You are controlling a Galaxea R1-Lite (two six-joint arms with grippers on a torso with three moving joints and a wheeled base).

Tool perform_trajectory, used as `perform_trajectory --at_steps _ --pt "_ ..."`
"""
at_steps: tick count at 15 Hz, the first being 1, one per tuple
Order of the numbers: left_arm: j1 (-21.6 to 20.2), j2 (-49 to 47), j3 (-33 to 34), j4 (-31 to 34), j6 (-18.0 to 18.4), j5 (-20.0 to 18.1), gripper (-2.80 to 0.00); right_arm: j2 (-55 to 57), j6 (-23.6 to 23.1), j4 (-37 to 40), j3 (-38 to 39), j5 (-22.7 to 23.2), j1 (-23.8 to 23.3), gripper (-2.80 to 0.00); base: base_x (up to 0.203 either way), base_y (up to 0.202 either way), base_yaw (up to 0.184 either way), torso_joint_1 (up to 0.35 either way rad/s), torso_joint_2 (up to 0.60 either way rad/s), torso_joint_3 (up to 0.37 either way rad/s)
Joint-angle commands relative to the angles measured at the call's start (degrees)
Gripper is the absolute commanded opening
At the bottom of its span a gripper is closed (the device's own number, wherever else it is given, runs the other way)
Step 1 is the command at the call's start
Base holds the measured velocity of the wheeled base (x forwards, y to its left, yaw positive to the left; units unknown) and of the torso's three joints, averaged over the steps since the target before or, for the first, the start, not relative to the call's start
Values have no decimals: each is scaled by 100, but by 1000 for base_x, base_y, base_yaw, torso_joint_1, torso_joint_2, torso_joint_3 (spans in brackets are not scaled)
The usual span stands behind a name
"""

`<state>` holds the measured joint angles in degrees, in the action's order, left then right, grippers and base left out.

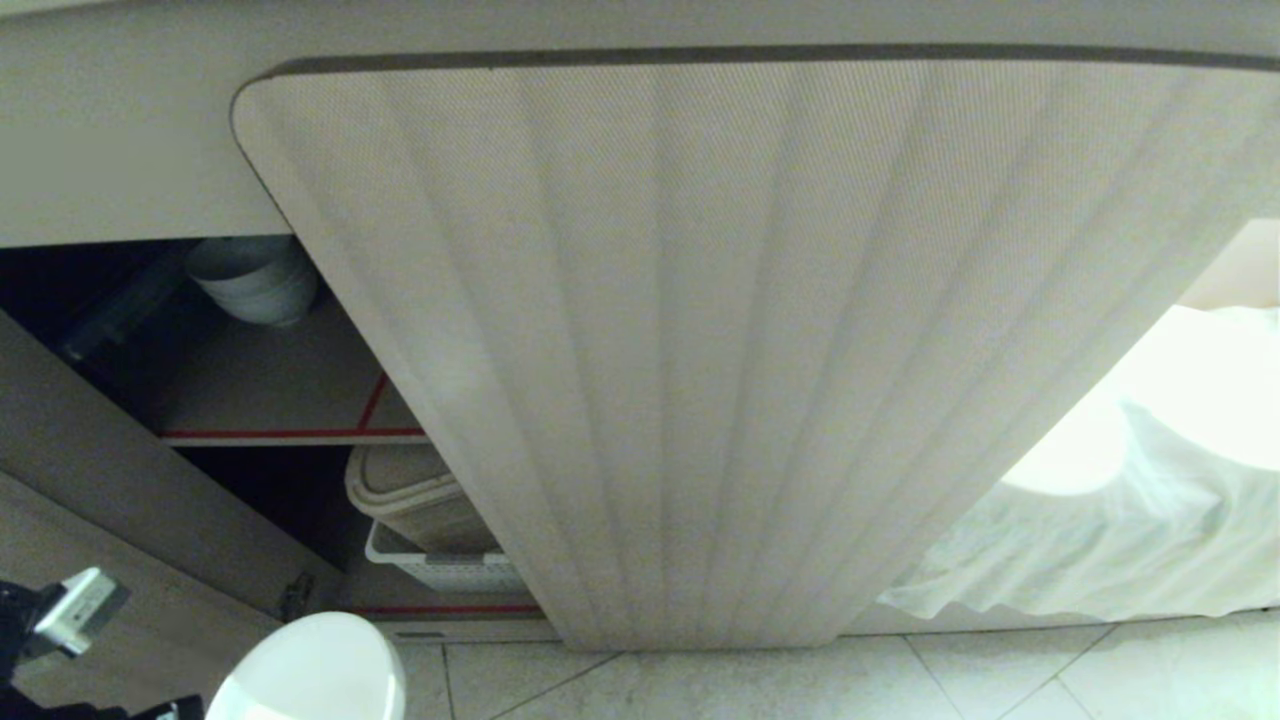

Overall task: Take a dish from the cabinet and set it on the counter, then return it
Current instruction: Place it on the table

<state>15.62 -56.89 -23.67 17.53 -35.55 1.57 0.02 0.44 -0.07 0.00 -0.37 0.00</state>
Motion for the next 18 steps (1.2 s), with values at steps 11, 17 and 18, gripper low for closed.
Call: perform_trajectory --at_steps 11,17,18 --pt "257 187 100 29 -37 -52 -280 -2 0 -1 0 2 0 -280 0 0 0 0 0 0" --pt "405 266 197 93 -40 -52 -280 -2 0 -1 0 2 0 -280 0 0 0 0 0 0" --pt "407 275 205 93 -40 -52 -280 -2 0 -1 0 2 0 -280 0 0 0 0 0 0"
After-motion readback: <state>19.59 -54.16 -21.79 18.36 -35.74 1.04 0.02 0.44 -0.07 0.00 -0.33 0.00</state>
